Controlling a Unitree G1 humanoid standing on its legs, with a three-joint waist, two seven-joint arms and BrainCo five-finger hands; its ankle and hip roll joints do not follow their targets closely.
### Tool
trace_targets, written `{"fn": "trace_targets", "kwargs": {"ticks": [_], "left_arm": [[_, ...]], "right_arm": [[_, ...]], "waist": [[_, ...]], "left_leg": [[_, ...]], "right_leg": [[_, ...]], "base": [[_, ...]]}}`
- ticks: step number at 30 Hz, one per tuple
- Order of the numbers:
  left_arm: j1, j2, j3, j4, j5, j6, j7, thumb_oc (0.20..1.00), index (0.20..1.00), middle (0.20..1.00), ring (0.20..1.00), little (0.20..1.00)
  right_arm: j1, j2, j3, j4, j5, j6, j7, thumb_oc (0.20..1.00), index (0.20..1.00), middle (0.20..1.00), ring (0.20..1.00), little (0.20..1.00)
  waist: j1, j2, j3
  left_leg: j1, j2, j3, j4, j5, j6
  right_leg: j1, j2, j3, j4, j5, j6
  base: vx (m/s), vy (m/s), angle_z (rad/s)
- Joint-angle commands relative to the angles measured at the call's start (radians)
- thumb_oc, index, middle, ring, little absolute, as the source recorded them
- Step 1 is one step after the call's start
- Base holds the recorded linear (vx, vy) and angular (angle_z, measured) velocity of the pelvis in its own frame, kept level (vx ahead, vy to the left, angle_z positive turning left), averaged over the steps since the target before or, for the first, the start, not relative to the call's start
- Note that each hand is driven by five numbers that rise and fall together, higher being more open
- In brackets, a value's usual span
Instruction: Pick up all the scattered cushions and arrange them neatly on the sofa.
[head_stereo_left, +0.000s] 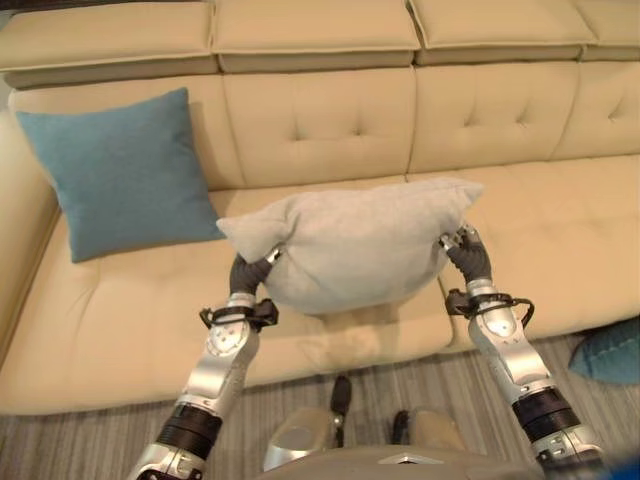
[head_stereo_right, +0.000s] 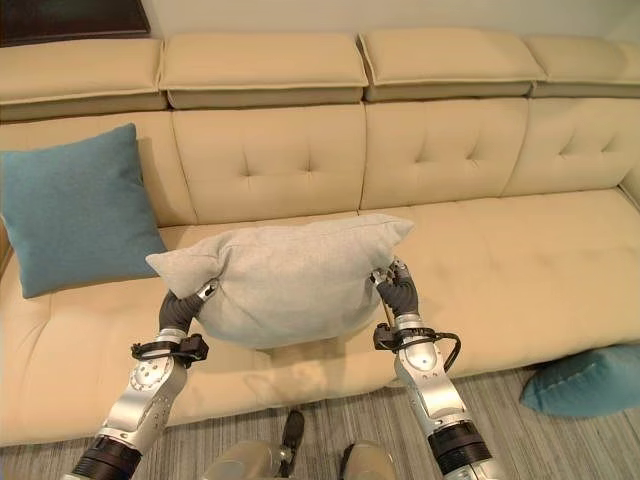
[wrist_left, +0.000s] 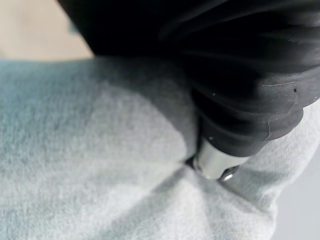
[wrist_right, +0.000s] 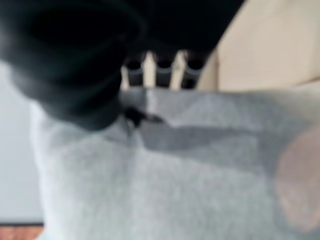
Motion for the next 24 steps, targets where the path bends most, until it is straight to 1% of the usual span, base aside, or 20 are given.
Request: {"fn": "trace_targets", "kwargs": {"ticks": [1, 2, 4, 6, 7, 9, 10, 12, 14, 17, 20, 24], "left_arm": [[-0.055, -0.023, -0.016, -0.140, 0.015, -0.096, -0.036, 0.200, 0.200, 0.200, 0.200, 0.200], [-0.055, -0.024, -0.016, -0.140, 0.015, -0.096, -0.036, 0.200, 0.200, 0.200, 0.200, 0.200], [-0.057, -0.024, -0.009, -0.136, 0.022, -0.099, -0.034, 0.200, 0.200, 0.200, 0.200, 0.200], [-0.052, -0.027, -0.007, -0.136, 0.025, -0.099, -0.035, 0.200, 0.200, 0.200, 0.200, 0.200], [-0.049, -0.032, -0.002, -0.137, 0.021, -0.097, -0.032, 0.200, 0.200, 0.200, 0.200, 0.200], [-0.062, -0.047, -0.003, -0.121, 0.007, -0.090, -0.029, 0.200, 0.200, 0.200, 0.200, 0.200], [-0.063, -0.047, -0.003, -0.121, 0.007, -0.090, -0.029, 0.200, 0.200, 0.200, 0.200, 0.200], [-0.093, -0.053, -0.019, -0.104, 0.002, -0.087, -0.018, 0.200, 0.200, 0.200, 0.200, 0.200], [-0.168, -0.061, -0.042, -0.083, -0.007, -0.087, 0.009, 0.200, 0.200, 0.200, 0.200, 0.200], [-0.237, -0.056, -0.059, -0.060, -0.005, -0.091, 0.037, 0.200, 0.200, 0.200, 0.200, 0.200], [-0.336, -0.047, -0.084, -0.013, 0.002, -0.100, 0.073, 0.200, 0.200, 0.200, 0.200, 0.200], [-0.549, -0.001, -0.132, 0.114, -0.028, -0.125, 0.129, 0.200, 0.200, 0.200, 0.200, 0.200]], "right_arm": [[-0.102, 0.041, 0.025, -0.059, -0.034, -0.073, 0.038, 0.200, 0.200, 0.200, 0.200, 0.200], [-0.102, 0.041, 0.025, -0.060, -0.034, -0.073, 0.038, 0.200, 0.200, 0.200, 0.200, 0.200], [-0.101, 0.041, 0.024, -0.053, -0.034, -0.072, 0.039, 0.200, 0.200, 0.200, 0.200, 0.200], [-0.100, 0.043, 0.022, -0.051, -0.033, -0.071, 0.041, 0.200, 0.200, 0.200, 0.200, 0.200], [-0.098, 0.042, 0.019, -0.044, -0.031, -0.069, 0.038, 0.200, 0.200, 0.200, 0.200, 0.200], [-0.091, 0.027, 0.012, -0.057, -0.043, -0.064, 0.036, 0.200, 0.200, 0.200, 0.200, 0.200], [-0.091, 0.027, 0.012, -0.057, -0.043, -0.064, 0.036, 0.200, 0.200, 0.200, 0.200, 0.200], [-0.101, 0.019, 0.014, -0.058, -0.048, -0.061, 0.024, 0.200, 0.200, 0.200, 0.200, 0.200], [-0.154, 0.003, 0.018, -0.050, -0.059, -0.057, -0.008, 0.200, 0.200, 0.200, 0.200, 0.200], [-0.223, 0.004, 0.035, -0.028, -0.053, -0.059, -0.037, 0.200, 0.200, 0.200, 0.200, 0.200], [-0.325, 0.005, 0.065, 0.023, -0.039, -0.059, -0.070, 0.200, 0.200, 0.200, 0.200, 0.200], [-0.529, -0.013, 0.139, 0.167, -0.003, -0.052, -0.106, 0.200, 0.200, 0.200, 0.200, 0.200]], "waist": [[-0.004, -0.038, -0.058], [-0.004, -0.037, -0.058], [-0.005, -0.045, -0.060], [-0.003, -0.049, -0.064], [-0.001, -0.055, -0.083], [-0.009, -0.053, -0.101], [-0.011, -0.052, -0.101], [-0.019, -0.046, -0.105], [-0.031, -0.037, -0.101], [-0.037, -0.034, -0.098], [-0.042, -0.029, -0.079], [-0.042, -0.031, -0.055]], "left_leg": [[0.005, 0.055, -0.054, 0.054, -0.103, -0.069], [0.007, 0.056, -0.054, 0.054, -0.103, -0.069], [0.018, 0.061, -0.060, 0.053, -0.114, -0.077], [0.024, 0.067, -0.053, 0.047, -0.114, -0.081], [0.039, 0.079, -0.057, 0.019, -0.108, -0.091], [0.057, 0.103, -0.074, -0.024, -0.091, -0.111], [0.059, 0.103, -0.076, -0.026, -0.090, -0.111], [0.061, 0.117, -0.090, -0.050, -0.074, -0.125], [0.042, 0.136, -0.116, -0.082, -0.047, -0.145], [0.016, 0.142, -0.123, -0.087, -0.038, -0.154], [-0.028, 0.148, -0.125, -0.087, -0.022, -0.162], [-0.113, 0.152, -0.121, -0.087, 0.003, -0.173]], "right_leg": [[0.056, 0.013, -0.001, -0.248, 0.203, 0.018], [0.058, 0.014, -0.002, -0.249, 0.203, 0.018], [0.081, 0.011, 0.011, -0.286, 0.208, 0.032], [0.092, 0.011, 0.004, -0.301, 0.216, 0.033], [0.119, 0.017, -0.011, -0.331, 0.215, 0.033], [0.152, 0.028, -0.040, -0.359, 0.200, 0.022], [0.154, 0.028, -0.043, -0.360, 0.200, 0.022], [0.162, 0.039, -0.057, -0.365, 0.186, 0.011], [0.160, 0.053, -0.092, -0.383, 0.172, -0.002], [0.142, 0.061, -0.104, -0.394, 0.172, -0.007], [0.102, 0.068, -0.104, -0.395, 0.176, -0.012], [0.012, 0.078, -0.100, -0.395, 0.193, -0.008]], "base": [[0.11, -0.045, -0.03], [0.10, -0.058, 0.05], [0.11, -0.086, 0.11], [0.12, -0.091, 0.21], [0.22, -0.155, 0.23], [0.21, -0.161, 0.20], [0.08, -0.095, 0.32], [0.07, -0.101, 0.33], [0.05, -0.159, 0.49], [-0.01, -0.088, 0.18], [-0.08, -0.042, 0.04], [-0.10, -0.032, 0.01]]}}
